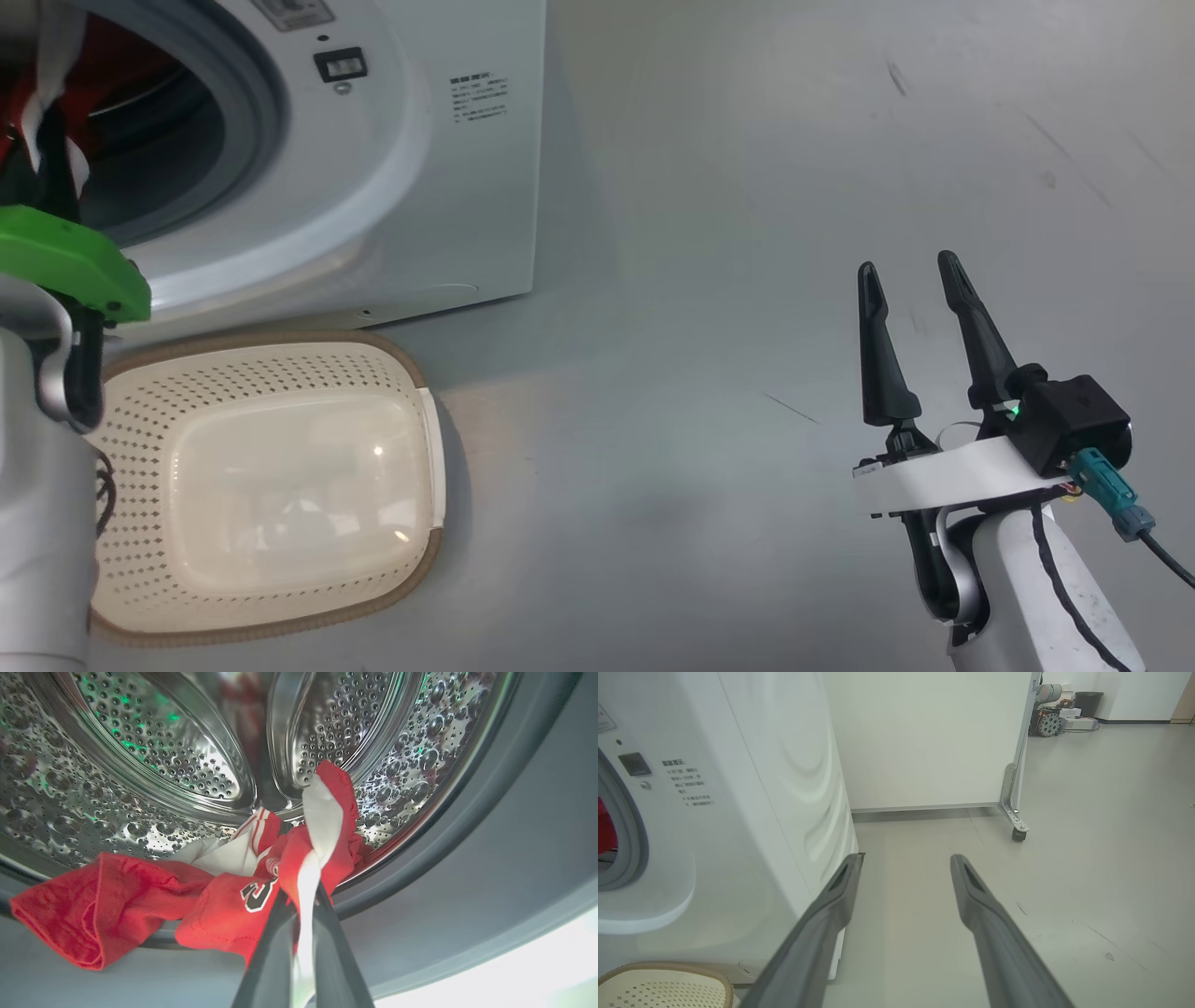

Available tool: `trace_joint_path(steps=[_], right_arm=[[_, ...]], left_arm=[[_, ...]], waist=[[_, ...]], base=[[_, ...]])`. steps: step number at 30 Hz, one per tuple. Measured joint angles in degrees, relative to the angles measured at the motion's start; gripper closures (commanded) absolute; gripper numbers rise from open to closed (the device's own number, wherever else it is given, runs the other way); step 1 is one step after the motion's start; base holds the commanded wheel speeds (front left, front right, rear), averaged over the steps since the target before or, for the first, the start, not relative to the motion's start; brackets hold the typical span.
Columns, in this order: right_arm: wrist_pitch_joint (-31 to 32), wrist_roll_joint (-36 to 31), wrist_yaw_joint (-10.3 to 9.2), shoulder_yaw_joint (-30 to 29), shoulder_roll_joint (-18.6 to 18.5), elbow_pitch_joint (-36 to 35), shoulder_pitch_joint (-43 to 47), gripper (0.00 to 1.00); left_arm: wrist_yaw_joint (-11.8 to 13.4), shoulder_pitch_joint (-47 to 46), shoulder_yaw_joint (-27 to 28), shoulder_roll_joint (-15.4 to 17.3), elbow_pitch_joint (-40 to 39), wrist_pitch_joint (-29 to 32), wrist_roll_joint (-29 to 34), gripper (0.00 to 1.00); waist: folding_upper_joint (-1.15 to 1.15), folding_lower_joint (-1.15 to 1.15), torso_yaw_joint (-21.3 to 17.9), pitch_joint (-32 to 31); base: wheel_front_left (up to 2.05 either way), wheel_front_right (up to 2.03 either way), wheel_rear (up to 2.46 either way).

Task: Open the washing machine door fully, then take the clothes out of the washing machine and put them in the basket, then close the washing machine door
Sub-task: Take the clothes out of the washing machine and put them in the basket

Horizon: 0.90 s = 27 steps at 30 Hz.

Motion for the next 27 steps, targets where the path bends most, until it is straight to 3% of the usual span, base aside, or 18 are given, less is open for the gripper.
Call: trace_joint_path(steps=[10, 16, 27], right_arm=[[0.0, -0.15, 1.02, -0.37, -0.74, 2.23, 0.9, 0.0], [0.0, -0.62, 1.46, -0.57, -1.01, 3.25, 2.8, 0.0], [0.0, -0.6, 1.58, -1.14, -1.02, 3.97, 5.75, 0.0]], left_arm=[[-0.09, 7.21, -2.07, -2.35, -0.02, -9.25, 1.11, 1.0], [-0.54, 12.29, -4.6, -3.5, -1.12, -9.35, 2.61, 1.0], [0.11, 21.22, -3.57, -5.79, -8.95, -9.53, 3.71, 1.0]], waist=[[0.0, 0.0, 4.85, -5.18], [0.0, 0.0, 7.65, -8.73], [0.0, 0.0, 12.11, -14.29]], base=[[0.0, 0.0, 0.0], [0.0, 0.0, 0.0], [0.0, 0.0, 0.0]])
